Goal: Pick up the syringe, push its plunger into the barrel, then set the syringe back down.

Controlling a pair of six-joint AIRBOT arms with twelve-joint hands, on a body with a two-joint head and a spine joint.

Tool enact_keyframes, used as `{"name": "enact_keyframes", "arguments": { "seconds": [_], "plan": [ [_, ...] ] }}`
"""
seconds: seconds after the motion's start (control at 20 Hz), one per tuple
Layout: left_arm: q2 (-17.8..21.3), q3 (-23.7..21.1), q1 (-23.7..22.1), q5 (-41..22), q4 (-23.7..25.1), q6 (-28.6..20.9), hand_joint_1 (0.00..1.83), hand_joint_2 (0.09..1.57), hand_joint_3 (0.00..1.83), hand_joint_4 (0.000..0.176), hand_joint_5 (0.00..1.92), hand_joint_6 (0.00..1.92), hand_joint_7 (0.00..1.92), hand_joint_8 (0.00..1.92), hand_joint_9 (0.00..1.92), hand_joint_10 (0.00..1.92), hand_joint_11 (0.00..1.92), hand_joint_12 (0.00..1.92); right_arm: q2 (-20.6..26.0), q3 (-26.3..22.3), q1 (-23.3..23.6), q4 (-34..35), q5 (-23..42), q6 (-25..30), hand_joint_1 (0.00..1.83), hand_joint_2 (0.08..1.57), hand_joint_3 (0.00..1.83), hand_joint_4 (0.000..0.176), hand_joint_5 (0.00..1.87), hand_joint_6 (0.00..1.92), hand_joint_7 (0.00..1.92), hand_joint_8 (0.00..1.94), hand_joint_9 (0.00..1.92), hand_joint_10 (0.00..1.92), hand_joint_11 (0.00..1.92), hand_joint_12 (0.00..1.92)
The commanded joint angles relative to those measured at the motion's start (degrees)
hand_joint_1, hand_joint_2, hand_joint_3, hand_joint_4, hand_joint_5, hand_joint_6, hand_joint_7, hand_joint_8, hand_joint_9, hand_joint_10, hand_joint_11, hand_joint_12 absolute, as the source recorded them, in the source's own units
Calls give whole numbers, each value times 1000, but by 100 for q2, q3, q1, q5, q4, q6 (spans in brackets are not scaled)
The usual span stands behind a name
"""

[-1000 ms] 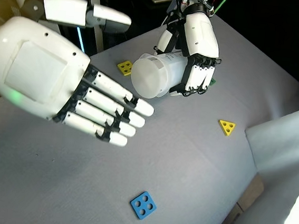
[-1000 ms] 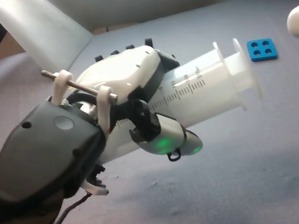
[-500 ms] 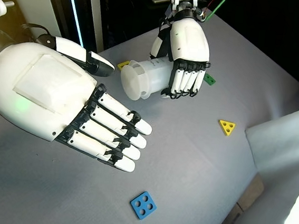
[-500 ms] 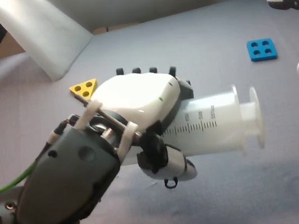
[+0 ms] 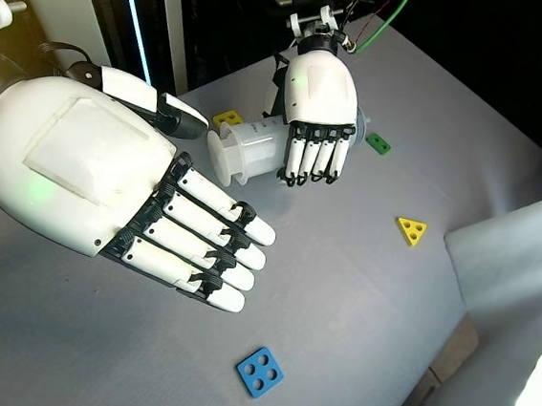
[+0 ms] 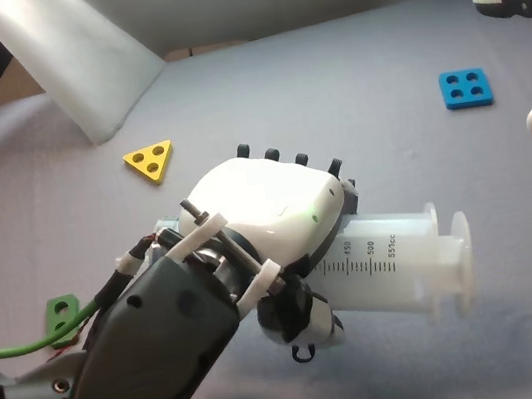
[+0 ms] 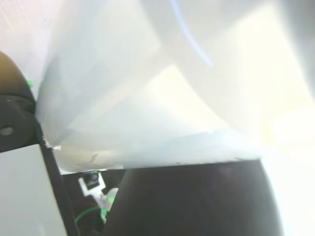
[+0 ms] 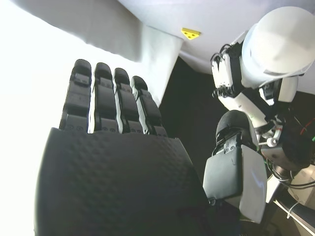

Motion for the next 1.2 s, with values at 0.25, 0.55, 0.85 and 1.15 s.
{"name": "enact_keyframes", "arguments": {
  "seconds": [0.25,0.55,0.85,1.15],
  "plan": [
    [-112,77,143,-431,535,72,1384,1078,0,0,984,1025,1151,634,924,1118,618,1197,4,-7,78,53,193,1,0,1026,1,0,0,0,0,0,0,0,0,0],
    [-151,136,180,-437,581,60,1384,1084,0,0,975,975,1127,702,916,1164,634,1200,3,-31,-17,152,233,63,0,1031,3,0,0,0,0,0,0,0,0,0],
    [-184,192,283,-437,601,62,1378,1096,0,0,973,1018,1067,782,891,1189,617,1228,1,-65,-72,181,298,63,0,1028,1,0,0,0,0,0,0,0,0,0],
    [-215,189,352,-437,616,63,606,847,0,0,162,79,206,69,190,119,34,588,1,-65,-93,199,366,63,0,1036,4,0,0,0,0,0,0,0,0,0]
  ]
}}
